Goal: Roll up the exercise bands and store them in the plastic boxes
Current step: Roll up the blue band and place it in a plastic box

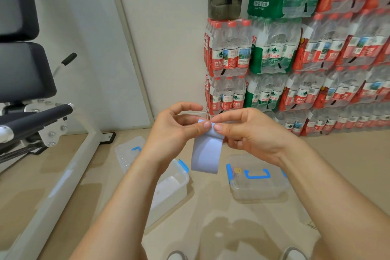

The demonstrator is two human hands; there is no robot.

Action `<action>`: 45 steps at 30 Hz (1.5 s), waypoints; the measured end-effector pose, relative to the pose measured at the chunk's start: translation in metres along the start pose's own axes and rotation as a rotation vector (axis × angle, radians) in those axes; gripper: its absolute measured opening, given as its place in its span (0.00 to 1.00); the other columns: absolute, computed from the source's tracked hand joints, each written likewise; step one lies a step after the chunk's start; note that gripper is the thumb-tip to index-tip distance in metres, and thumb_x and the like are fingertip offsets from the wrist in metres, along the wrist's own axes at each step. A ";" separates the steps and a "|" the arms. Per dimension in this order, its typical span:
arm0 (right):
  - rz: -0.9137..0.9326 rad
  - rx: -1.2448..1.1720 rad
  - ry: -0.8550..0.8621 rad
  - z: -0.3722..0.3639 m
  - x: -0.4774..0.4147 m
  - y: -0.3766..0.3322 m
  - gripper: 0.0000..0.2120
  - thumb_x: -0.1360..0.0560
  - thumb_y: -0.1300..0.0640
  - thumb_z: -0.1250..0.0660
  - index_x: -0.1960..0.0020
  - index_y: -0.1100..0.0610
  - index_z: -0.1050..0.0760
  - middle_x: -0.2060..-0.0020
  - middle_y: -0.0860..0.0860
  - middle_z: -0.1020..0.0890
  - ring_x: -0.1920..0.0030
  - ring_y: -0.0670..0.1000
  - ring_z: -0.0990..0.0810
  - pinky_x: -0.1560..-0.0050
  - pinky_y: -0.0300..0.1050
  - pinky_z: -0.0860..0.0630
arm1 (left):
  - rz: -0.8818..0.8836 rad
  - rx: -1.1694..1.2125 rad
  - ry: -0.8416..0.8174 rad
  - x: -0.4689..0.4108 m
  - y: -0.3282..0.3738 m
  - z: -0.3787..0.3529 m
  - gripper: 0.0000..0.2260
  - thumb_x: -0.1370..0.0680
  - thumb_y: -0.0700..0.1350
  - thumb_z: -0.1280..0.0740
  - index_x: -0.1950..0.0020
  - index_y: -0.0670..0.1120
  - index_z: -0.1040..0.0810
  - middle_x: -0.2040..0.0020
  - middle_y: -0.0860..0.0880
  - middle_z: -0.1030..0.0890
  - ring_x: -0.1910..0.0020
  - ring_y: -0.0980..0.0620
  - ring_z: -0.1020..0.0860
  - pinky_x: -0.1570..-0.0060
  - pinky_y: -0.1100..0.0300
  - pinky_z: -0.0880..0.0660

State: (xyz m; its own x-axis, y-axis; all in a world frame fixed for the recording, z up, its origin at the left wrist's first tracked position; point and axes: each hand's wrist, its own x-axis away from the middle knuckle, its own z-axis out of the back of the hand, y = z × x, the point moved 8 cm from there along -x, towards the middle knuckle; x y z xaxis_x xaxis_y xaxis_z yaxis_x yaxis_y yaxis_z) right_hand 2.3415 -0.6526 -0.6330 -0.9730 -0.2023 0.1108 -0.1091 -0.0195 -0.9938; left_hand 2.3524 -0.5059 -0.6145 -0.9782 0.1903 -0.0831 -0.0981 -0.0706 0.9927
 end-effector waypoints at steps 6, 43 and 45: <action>0.057 -0.055 0.048 0.003 0.000 -0.006 0.10 0.30 0.67 0.29 0.49 0.63 0.18 0.49 0.64 0.17 0.48 0.57 0.20 0.36 0.61 0.30 | 0.060 -0.050 -0.044 0.003 -0.004 -0.009 0.09 0.25 0.47 0.30 0.50 0.43 0.18 0.55 0.40 0.15 0.55 0.43 0.16 0.50 0.48 0.22; 0.140 0.070 0.043 0.005 0.001 -0.013 0.07 0.33 0.57 0.26 0.55 0.54 0.20 0.60 0.56 0.20 0.59 0.57 0.31 0.60 0.50 0.34 | -0.047 -0.035 0.000 0.001 0.005 -0.010 0.09 0.29 0.33 0.28 0.62 0.45 0.25 0.61 0.42 0.18 0.62 0.48 0.19 0.60 0.60 0.24; 0.139 0.074 0.066 0.006 0.001 -0.012 0.07 0.29 0.55 0.27 0.54 0.57 0.21 0.61 0.55 0.22 0.59 0.56 0.31 0.60 0.49 0.34 | -0.056 -0.045 0.004 0.001 0.005 -0.010 0.10 0.29 0.33 0.28 0.62 0.46 0.25 0.60 0.41 0.18 0.61 0.47 0.20 0.60 0.60 0.24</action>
State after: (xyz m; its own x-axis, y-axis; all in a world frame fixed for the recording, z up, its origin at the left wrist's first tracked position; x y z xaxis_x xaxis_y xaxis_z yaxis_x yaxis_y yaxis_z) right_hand 2.3429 -0.6590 -0.6205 -0.9892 -0.1434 -0.0303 0.0405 -0.0687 -0.9968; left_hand 2.3488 -0.5161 -0.6102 -0.9715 0.1918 -0.1392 -0.1612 -0.1038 0.9815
